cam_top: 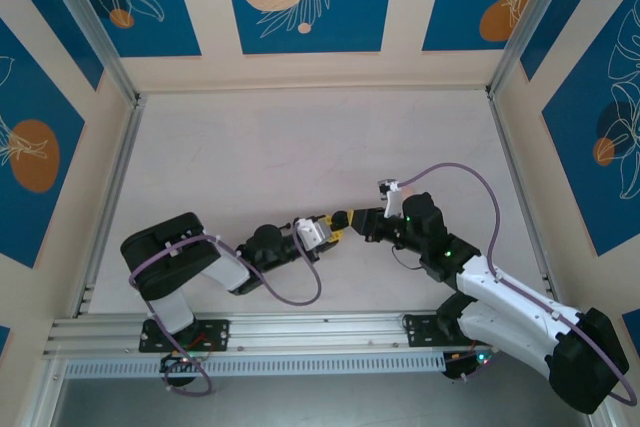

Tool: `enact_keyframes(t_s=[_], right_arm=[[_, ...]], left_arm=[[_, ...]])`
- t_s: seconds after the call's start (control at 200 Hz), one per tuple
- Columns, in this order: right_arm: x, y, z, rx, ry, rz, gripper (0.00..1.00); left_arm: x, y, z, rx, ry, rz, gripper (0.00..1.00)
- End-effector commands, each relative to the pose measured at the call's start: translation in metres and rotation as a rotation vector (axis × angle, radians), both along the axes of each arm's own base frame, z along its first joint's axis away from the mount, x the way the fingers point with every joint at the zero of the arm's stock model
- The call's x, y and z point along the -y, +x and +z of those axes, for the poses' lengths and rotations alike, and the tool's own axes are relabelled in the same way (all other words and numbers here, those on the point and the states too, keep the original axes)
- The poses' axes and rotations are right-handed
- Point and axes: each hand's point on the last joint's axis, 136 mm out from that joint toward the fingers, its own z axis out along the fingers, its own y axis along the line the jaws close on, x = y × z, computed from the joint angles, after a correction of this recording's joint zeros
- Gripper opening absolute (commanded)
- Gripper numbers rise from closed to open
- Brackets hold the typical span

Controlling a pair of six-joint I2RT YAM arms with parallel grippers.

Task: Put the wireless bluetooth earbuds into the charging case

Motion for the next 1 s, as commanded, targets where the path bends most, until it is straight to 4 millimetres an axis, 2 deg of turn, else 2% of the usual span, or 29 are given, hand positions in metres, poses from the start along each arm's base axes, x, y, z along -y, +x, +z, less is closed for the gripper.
enact_keyframes(t_s=[0.0,0.515,0.995], right_arm=[[-0.003,-0.003,0.005,0.022,0.026,0.019,0.18],[-0.007,-0.005,0.002,0.022,0.036,0.034,0.18],[-0.009,-0.011,-0.008,0.001,0.025,0.069,0.18]], left_arm=[[0.005,0.001,0.026,0.023,-0.082,0.005,0.25],[0.007,0.001,0.041,0.037,-0.116,0.000,0.25],[0.005,0.000,0.052,0.054,-0.139,0.003,0.26]])
